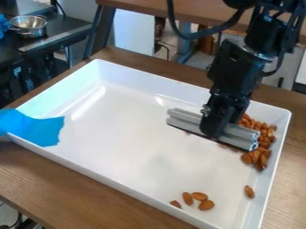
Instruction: Sweep into pile
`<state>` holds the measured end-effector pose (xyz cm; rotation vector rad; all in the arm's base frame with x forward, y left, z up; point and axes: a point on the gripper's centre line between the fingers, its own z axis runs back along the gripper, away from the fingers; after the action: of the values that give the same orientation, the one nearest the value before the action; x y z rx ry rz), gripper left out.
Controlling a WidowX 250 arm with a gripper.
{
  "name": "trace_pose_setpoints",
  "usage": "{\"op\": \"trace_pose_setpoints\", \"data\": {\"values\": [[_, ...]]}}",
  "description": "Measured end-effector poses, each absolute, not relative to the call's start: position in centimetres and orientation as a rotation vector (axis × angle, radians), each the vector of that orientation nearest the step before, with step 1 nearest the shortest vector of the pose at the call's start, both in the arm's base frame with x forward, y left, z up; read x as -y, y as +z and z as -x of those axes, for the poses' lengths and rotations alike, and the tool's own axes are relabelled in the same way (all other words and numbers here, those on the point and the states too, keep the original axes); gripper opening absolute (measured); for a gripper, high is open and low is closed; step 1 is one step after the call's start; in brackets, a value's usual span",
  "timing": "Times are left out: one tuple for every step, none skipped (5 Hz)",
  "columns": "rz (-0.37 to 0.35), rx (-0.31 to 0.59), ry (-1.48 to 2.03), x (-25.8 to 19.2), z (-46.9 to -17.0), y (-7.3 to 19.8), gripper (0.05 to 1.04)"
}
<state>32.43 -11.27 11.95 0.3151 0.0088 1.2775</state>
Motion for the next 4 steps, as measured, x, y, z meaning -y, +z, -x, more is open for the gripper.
{"op": "trace_pose_setpoints", "data": {"values": [[-0.437, -0.096, 1.296, 10.5, -30.9, 10.4, 0.371], [-0.545, -0.134, 1.288, 9.4, -29.8, 10.1, 0.371], [-0.656, -0.162, 1.262, 8.7, -29.0, 9.2, 0.371], [-0.715, -0.177, 1.242, 7.8, -28.2, 8.7, 0.371]]}}
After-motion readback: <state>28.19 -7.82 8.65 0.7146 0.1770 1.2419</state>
